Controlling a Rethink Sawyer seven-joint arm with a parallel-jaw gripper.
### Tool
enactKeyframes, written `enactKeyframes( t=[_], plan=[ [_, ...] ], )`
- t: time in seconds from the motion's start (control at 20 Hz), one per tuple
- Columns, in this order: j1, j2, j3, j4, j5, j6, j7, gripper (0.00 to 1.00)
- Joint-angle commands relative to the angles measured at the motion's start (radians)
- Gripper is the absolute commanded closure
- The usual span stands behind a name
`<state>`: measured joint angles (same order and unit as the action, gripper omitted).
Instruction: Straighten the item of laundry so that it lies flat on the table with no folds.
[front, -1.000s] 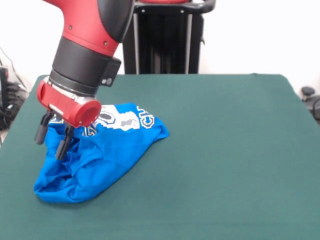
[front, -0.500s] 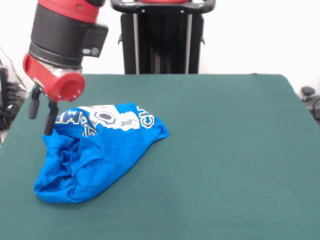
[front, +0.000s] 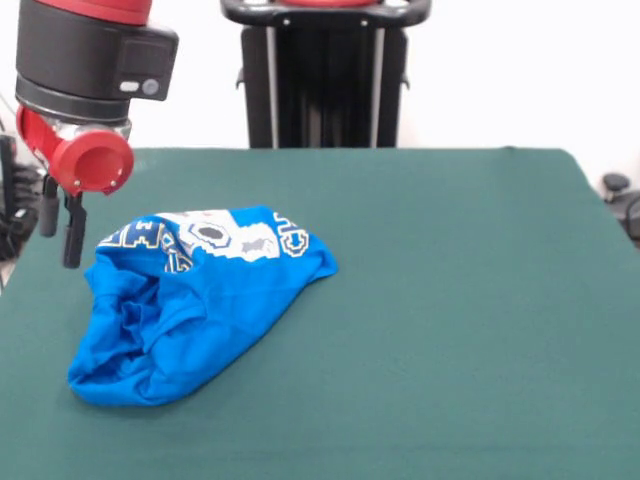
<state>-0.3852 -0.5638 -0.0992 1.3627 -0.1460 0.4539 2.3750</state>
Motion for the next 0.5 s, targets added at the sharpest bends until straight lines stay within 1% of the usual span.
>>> enactKeyframes(
  t=[0.05, 0.35, 0.5],
  plan=[
    [0.008, 0.06, 0.197, 0.151, 0.029, 0.028, -0.028, 0.0],
    [0.018, 0.097, 0.193, 0.146, 0.017, -0.032, 0.032, 0.0],
    [0.03, 0.109, 0.185, 0.144, 0.032, -0.005, 0.06, 0.0]
  ],
)
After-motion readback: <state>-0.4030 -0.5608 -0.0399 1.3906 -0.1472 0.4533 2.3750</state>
